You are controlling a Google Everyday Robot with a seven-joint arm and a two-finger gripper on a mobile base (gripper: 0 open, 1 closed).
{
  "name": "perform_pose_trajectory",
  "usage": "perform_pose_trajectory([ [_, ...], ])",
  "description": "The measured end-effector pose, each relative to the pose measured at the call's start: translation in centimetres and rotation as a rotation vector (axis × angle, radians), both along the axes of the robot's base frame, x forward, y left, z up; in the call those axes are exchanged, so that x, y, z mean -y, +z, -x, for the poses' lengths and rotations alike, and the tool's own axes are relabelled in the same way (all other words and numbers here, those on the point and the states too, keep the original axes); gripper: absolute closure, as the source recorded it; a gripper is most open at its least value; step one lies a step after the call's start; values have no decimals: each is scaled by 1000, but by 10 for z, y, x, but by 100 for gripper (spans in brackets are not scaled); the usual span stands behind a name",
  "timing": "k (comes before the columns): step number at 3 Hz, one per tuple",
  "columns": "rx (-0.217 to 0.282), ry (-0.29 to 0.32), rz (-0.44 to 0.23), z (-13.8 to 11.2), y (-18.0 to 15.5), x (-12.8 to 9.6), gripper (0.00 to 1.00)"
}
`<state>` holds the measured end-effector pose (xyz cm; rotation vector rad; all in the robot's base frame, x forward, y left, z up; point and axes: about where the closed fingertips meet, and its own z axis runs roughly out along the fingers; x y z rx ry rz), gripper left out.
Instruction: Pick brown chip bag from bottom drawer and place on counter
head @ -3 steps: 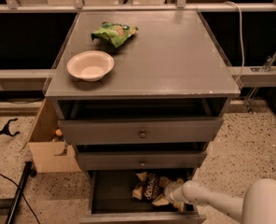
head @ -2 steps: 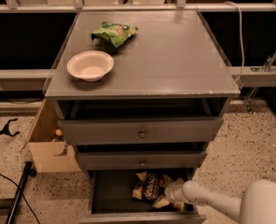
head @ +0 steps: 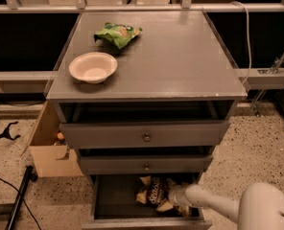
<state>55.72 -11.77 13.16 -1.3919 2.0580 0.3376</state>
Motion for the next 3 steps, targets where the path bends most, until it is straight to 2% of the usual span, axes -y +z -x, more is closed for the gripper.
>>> perform_pose_trajectory([
  [1,-16,-7,14,-4,-12,1,29],
  [2,-28,-11,19,-5,-15,1,53],
  [3,-79,-4,12,-3,-1,-4,76],
])
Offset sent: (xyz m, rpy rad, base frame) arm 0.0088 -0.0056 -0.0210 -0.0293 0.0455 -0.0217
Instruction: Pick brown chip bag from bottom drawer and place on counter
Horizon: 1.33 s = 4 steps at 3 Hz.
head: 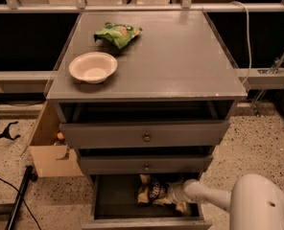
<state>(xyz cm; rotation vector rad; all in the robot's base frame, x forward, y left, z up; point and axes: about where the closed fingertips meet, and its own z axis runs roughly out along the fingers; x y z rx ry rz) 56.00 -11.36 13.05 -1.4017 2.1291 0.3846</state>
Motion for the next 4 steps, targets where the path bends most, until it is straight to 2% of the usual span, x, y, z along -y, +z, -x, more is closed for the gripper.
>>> perform_pose_trajectory([
  [1,-57,3,-28,3,25,-3,98],
  [2,-77,13,-59,10,52,-8,100],
  [3,-76,25,-81,31,113,-6,100],
  [4,-76,25,-81,31,113,-6,100],
])
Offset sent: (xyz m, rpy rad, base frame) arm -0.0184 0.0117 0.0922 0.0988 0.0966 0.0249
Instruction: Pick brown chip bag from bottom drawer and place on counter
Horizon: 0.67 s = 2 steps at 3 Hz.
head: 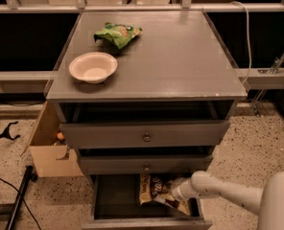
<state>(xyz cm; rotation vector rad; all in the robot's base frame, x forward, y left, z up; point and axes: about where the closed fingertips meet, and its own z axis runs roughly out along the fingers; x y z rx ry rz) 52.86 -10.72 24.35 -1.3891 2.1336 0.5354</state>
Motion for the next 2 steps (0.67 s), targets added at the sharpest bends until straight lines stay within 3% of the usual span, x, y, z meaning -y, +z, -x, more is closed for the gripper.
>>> perform_pose_trajectory([
  [2,-67,28,26,15,18,-1,100],
])
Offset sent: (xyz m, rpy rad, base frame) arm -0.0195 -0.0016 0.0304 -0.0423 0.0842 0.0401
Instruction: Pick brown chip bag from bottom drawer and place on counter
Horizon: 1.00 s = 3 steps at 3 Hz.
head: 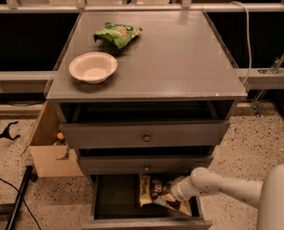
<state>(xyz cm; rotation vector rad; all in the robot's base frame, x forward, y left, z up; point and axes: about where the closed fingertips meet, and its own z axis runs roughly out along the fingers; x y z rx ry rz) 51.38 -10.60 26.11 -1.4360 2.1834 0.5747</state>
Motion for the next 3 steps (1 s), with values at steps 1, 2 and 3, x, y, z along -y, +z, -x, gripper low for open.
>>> perform_pose_trajectory([
  [1,-33,-2,13,8,11,5,100],
  [2,-96,-16,35,20,28,16,100],
  [3,-173,-31,63,33,47,30,100],
])
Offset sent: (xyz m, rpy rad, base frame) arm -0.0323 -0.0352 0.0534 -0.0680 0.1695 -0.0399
